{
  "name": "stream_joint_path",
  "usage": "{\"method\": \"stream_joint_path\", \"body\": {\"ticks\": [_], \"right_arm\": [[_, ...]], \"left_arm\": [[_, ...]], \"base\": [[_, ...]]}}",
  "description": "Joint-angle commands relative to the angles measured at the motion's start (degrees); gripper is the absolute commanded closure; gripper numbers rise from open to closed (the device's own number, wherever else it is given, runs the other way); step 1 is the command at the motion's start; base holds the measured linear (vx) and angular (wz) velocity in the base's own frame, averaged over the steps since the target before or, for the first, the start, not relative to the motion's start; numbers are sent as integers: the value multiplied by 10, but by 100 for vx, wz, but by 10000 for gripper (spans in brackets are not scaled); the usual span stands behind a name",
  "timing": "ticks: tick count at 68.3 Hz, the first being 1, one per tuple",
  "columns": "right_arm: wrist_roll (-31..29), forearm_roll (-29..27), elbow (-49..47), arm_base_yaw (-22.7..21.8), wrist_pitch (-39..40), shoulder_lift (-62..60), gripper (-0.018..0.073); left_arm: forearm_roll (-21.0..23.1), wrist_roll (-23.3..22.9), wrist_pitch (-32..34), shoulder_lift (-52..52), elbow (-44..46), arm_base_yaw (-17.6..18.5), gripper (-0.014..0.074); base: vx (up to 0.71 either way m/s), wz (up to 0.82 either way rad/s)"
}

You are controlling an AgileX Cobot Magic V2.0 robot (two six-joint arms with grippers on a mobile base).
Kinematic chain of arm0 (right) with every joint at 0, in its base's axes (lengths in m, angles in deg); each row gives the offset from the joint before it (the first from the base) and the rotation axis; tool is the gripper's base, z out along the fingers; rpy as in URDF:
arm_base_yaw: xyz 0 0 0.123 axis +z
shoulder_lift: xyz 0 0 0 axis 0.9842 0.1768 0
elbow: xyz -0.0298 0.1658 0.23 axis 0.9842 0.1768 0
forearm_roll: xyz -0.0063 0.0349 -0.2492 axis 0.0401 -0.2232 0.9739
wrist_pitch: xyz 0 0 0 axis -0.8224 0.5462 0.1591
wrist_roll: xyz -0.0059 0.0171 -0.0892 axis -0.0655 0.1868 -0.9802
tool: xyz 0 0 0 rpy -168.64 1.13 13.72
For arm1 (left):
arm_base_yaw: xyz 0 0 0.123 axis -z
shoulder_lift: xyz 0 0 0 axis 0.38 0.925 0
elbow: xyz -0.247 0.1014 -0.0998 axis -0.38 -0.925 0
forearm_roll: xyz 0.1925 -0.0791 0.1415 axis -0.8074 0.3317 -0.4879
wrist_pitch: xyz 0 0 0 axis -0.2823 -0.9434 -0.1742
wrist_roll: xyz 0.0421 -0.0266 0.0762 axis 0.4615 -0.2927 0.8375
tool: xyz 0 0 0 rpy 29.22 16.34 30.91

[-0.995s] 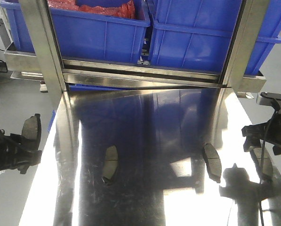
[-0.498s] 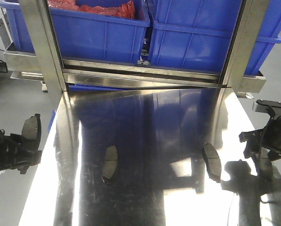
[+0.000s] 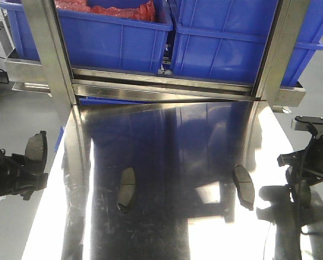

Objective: Move and align brake pads A on conveyor
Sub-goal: 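Close the right gripper on the brake pad, then lift the brake pad with the right gripper, holding both pads up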

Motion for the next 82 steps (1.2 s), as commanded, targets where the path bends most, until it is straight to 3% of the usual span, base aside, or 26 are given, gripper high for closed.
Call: {"method": "stream_joint_path", "body": {"ticks": [1,16,44,66,82], "right_arm": [[-1,8,-15,-2,-2,-23,456],[-2,2,-15,-2,10,-31,462],[-45,-59,-11,-2,27,-101,462],[-116,-170,-11,-2,-9,-194,462],[-137,-191,-11,-2,-24,-292,462]], "left_arm": [[3,0,43,-12,17,4,545],[3,0,43,-12,17,4,545],[3,0,43,-12,17,4,545],[3,0,43,-12,17,4,545],[3,0,43,-12,17,4,545]], "base": [[0,0],[0,0],[0,0],[0,0],[0,0]]}}
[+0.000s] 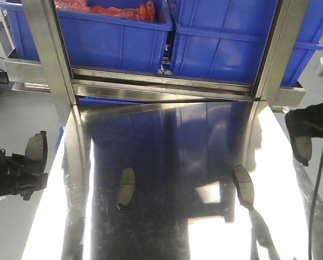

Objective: Move and align brake pads A on conveyor
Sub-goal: 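Lift the brake pad with the right gripper, holding both pads up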

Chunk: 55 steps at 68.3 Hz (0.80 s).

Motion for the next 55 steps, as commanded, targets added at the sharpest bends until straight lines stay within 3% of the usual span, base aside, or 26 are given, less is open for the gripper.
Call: {"method": "stream_joint_path", "body": {"ticks": [1,15,31,55], "right_arm": [[-16,-24,-14,-2,8,-61,462],[-47,-78,3,-2,18,-152,462],[-134,-161,155,-2,94,-273,462],[-177,-194,294,-2,147,-381,461]], "left_arm": [[3,0,43,-12,17,4,545],[3,0,43,-12,17,4,545],[3,0,43,-12,17,4,545],[3,0,43,-12,17,4,545]], "base": [[0,0],[0,0],[0,0],[0,0]]}}
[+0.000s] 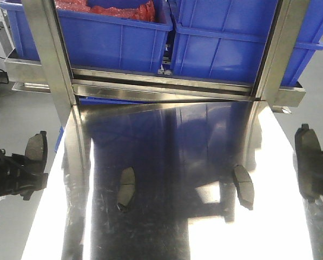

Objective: Move and align brake pads A on conveyor
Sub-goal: 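Lift the brake pad with the right gripper, holding both pads up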

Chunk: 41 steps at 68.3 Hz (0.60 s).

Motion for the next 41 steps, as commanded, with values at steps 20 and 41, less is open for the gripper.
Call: {"method": "stream_joint_path", "body": {"ticks": [20,41], "right_arm": [[-10,-34,0,-2,38,-28,461],[-10,-34,0,-2,38,-28,461]], "left_arm": [[3,0,43,-12,17,4,545],[3,0,43,-12,17,4,545]], "base": [[0,0],[0,0]]}}
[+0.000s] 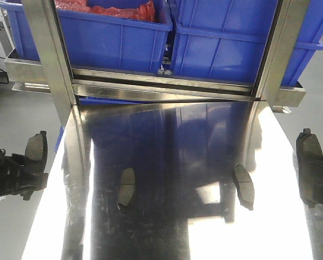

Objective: Move and align brake pads A on conveyor
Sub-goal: 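Lift the brake pad with the right gripper, holding both pads up, then turn the base away from the table holding both pads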

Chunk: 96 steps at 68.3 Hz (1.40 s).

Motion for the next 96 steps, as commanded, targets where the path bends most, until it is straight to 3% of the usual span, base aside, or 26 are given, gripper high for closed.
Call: {"method": "stream_joint_path", "body": {"ticks": [1,96], "right_arm": [[-6,-26,-16,-2,29,-5,461],[-6,-26,-16,-2,29,-4,461]], "left_arm": [[3,0,43,-12,17,4,545],[3,0,43,-12,17,4,545]], "base": [[0,0],[0,2]]}}
